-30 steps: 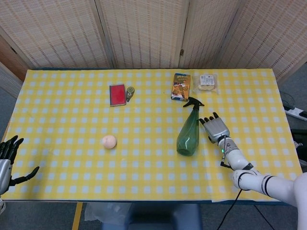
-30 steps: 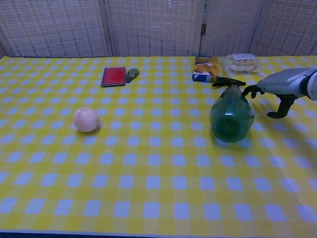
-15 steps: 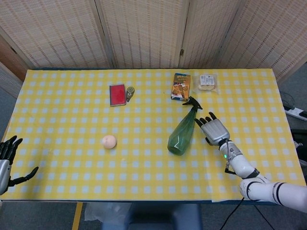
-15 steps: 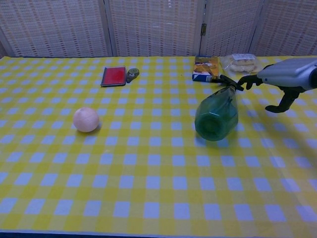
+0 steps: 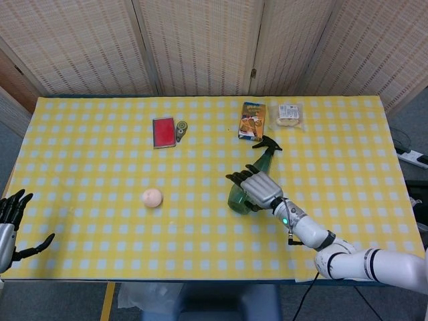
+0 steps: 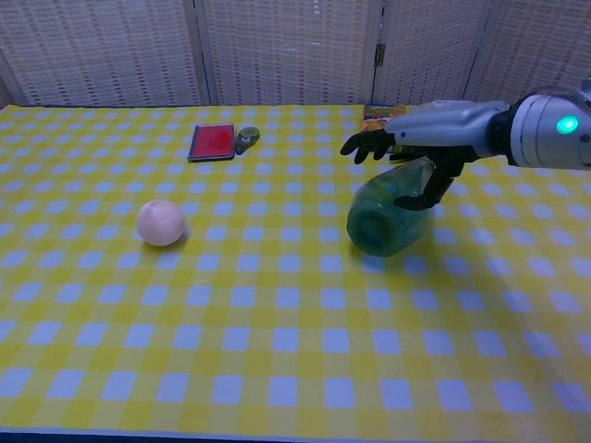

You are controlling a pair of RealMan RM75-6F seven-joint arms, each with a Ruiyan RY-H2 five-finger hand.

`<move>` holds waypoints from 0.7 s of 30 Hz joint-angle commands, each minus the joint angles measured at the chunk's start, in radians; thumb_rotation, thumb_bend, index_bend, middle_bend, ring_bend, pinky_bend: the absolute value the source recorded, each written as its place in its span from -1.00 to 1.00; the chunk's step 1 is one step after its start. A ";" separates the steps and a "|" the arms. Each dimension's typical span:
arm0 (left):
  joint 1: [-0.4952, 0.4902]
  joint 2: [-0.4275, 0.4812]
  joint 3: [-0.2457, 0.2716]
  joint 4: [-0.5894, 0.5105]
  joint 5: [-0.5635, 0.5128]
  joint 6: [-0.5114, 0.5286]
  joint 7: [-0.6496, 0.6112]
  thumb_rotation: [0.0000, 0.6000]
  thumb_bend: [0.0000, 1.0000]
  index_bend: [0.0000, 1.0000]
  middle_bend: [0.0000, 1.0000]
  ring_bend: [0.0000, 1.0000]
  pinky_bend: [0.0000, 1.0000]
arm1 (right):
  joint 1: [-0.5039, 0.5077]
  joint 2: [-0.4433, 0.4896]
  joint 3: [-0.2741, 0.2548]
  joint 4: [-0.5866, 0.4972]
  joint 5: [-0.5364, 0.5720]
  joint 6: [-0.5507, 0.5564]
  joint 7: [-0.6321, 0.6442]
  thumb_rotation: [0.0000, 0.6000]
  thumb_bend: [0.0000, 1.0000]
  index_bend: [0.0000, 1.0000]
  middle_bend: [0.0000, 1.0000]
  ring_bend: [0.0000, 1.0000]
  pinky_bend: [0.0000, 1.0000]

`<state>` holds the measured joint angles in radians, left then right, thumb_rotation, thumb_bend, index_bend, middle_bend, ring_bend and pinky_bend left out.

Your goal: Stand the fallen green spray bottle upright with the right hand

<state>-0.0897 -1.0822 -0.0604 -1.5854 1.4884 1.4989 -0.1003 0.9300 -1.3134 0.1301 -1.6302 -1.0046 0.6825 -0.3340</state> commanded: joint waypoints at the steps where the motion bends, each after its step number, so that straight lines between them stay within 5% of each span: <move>1: 0.003 0.003 0.001 -0.001 0.001 0.005 -0.005 0.07 -0.47 -1.00 -0.89 -0.92 -0.97 | 0.044 -0.018 0.033 -0.023 0.056 -0.041 0.019 1.00 -0.07 -0.89 -0.72 -0.73 -1.00; 7: 0.013 0.011 0.001 -0.005 0.010 0.026 -0.019 0.07 -0.47 -1.00 -0.89 -0.91 -0.97 | 0.092 -0.021 0.051 -0.050 0.128 -0.064 0.042 1.00 -0.07 -0.89 -0.72 -0.73 -1.00; 21: 0.014 0.014 0.002 -0.008 0.016 0.027 -0.023 0.06 -0.47 -1.00 -0.89 -0.91 -0.97 | 0.177 -0.098 -0.010 0.049 0.266 -0.120 0.060 1.00 -0.07 -0.89 -0.72 -0.73 -1.00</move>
<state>-0.0756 -1.0679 -0.0580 -1.5938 1.5041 1.5255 -0.1235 1.1045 -1.4089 0.1222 -1.5836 -0.7382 0.5649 -0.2752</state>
